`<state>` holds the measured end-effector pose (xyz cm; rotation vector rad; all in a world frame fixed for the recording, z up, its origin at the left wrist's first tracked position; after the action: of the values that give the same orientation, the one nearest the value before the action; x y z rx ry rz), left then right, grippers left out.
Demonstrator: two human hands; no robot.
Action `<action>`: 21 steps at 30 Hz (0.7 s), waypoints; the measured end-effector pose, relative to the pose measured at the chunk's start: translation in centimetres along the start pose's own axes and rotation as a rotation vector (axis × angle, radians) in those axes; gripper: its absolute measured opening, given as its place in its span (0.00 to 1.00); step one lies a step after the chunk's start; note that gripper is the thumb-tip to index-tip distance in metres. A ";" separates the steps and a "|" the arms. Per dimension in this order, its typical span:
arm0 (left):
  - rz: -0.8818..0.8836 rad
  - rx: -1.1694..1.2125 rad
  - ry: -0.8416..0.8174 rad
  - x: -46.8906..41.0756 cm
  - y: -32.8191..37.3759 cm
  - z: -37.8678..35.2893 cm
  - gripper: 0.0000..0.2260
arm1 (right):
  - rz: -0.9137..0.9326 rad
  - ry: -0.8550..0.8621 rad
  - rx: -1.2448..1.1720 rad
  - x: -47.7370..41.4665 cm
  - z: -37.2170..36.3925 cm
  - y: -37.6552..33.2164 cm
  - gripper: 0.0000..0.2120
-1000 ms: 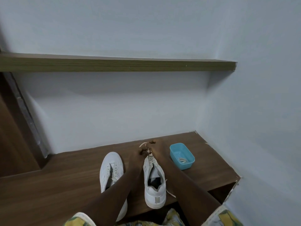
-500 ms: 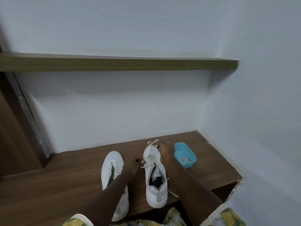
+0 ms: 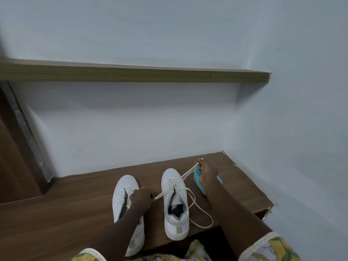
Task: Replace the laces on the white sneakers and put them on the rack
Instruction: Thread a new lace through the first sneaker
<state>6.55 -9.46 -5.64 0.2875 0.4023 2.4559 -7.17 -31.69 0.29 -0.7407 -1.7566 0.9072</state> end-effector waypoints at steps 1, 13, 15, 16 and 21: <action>-0.003 0.013 -0.016 0.1 0.2 -0.1 0.10 | 0.006 -0.007 -0.008 0.1 0.1 -0.1 0.05; -0.333 0.737 0.177 0.9 10.4 5.6 0.08 | 0.035 -0.587 0.096 5.7 -6.7 3.0 0.02; -0.278 0.737 0.220 0.8 9.9 5.9 0.07 | 0.049 -0.557 0.054 5.7 -6.8 2.9 0.07; -0.244 0.755 0.240 0.7 9.2 5.9 0.07 | 0.032 -0.540 0.015 5.9 -6.6 2.8 0.08; -0.179 0.677 0.101 0.1 7.6 5.1 0.06 | 0.035 -0.274 -0.012 4.8 -4.1 1.6 0.04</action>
<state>3.82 -14.02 1.75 0.3831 1.2457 2.0936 -4.75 -25.97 2.26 -0.6816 -1.9946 1.0629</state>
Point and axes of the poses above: each hand's wrist, its own x-axis away from the middle knuckle, its own z-axis out of the back of the hand, y = z × x, the point moved 9 cm from there along -x, towards the middle knuckle, and after that the axes turned 6 degrees about -z, right-handed, at the moved point
